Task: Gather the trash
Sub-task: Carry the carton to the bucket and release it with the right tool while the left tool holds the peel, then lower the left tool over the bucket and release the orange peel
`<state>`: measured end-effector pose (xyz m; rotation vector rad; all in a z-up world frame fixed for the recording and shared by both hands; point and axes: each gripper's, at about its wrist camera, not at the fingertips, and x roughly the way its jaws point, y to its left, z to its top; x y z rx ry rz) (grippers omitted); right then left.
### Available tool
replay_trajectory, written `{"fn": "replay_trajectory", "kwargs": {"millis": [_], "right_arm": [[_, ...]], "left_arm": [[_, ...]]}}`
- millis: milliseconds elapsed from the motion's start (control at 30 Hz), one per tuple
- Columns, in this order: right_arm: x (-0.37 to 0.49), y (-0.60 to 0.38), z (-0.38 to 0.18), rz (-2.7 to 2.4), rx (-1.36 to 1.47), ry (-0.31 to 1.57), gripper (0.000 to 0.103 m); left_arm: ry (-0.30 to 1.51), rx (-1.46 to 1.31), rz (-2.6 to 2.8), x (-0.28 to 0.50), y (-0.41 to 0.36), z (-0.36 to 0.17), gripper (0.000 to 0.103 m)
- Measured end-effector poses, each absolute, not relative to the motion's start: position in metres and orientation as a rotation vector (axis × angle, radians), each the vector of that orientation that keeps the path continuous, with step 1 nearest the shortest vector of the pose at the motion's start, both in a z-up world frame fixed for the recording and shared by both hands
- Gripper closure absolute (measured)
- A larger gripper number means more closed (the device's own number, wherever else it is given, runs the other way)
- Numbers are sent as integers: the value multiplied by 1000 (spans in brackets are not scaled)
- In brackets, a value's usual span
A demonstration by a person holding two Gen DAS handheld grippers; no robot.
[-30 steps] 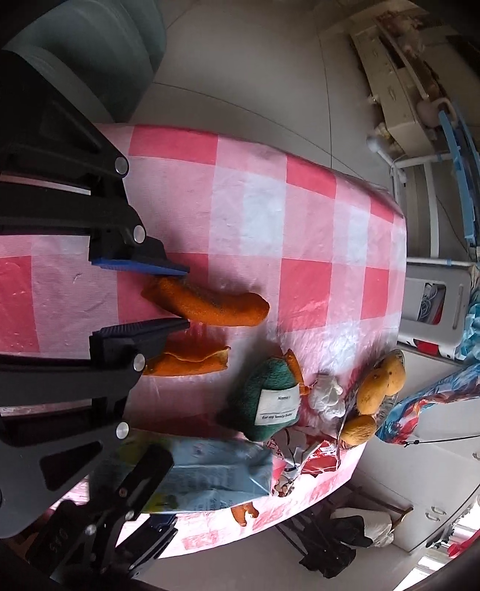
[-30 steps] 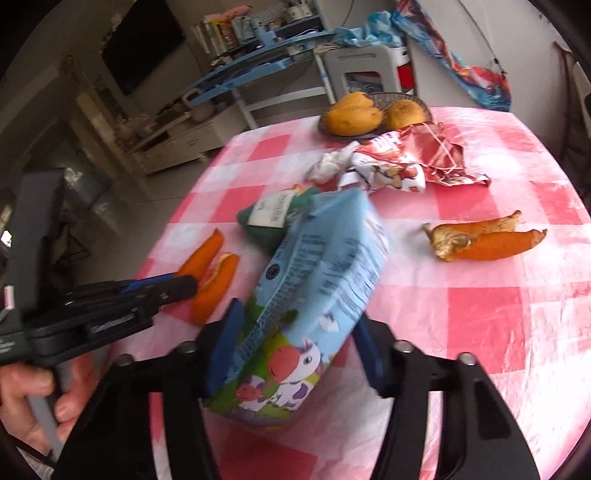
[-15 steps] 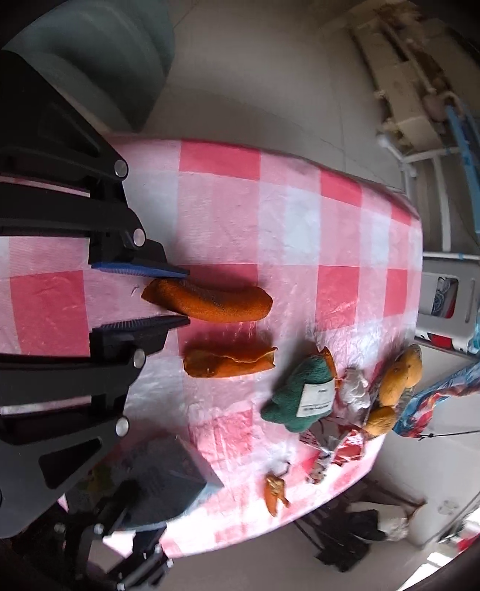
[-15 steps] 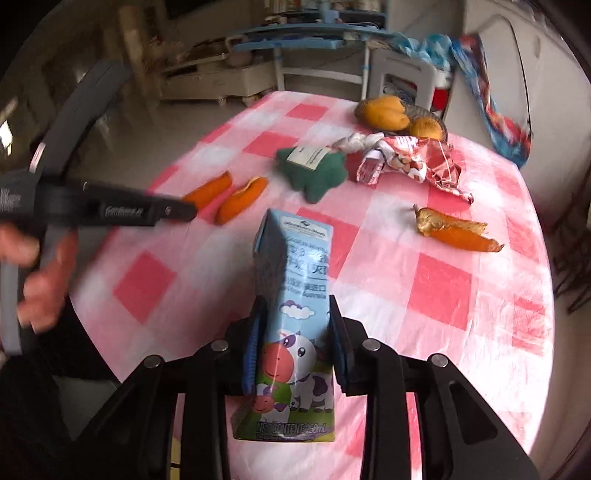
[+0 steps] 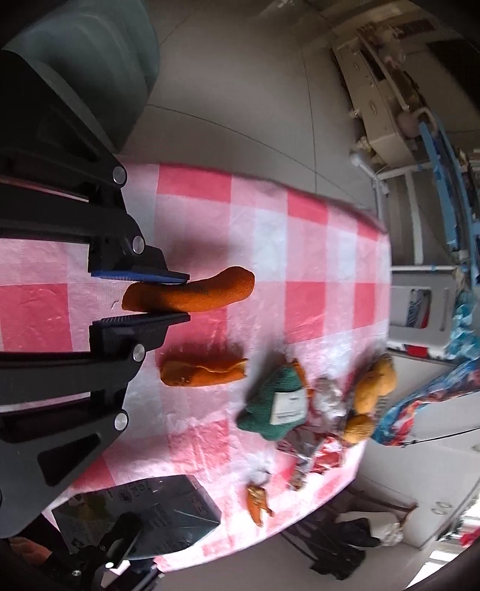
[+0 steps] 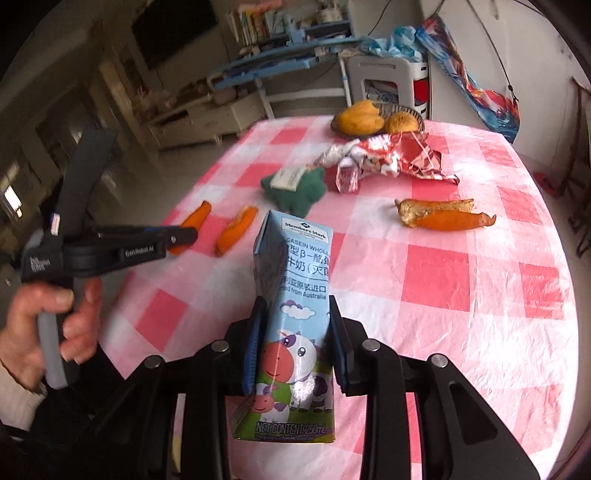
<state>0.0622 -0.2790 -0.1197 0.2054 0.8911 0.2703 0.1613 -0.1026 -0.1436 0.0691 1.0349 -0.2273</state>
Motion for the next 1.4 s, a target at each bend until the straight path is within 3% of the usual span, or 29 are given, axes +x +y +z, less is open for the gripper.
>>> {"fn": "replay_trajectory", "kwargs": {"millis": [400, 900, 933, 967, 1033, 1167, 1400], "right_arm": [[41, -250, -109, 503, 280, 822, 71], [-31, -169, -139, 756, 7, 1002, 71], [-34, -168, -143, 754, -3, 1026, 69], [-35, -168, -144, 742, -11, 1032, 59], [-37, -172, -145, 724, -2, 1033, 50], [-42, -191, -133, 652, 40, 977, 39], [-43, -232, -113, 455, 153, 854, 33]], "left_arm": [[904, -79, -229, 135, -73, -104, 88], [888, -117, -224, 74, -41, -101, 88], [892, -109, -230, 69, -43, -103, 88], [895, -101, -236, 64, -45, -104, 88], [903, -84, -249, 53, -49, -108, 88], [921, -47, -276, 31, -59, -115, 88], [1008, 48, -378, -14, -85, -138, 88]]}}
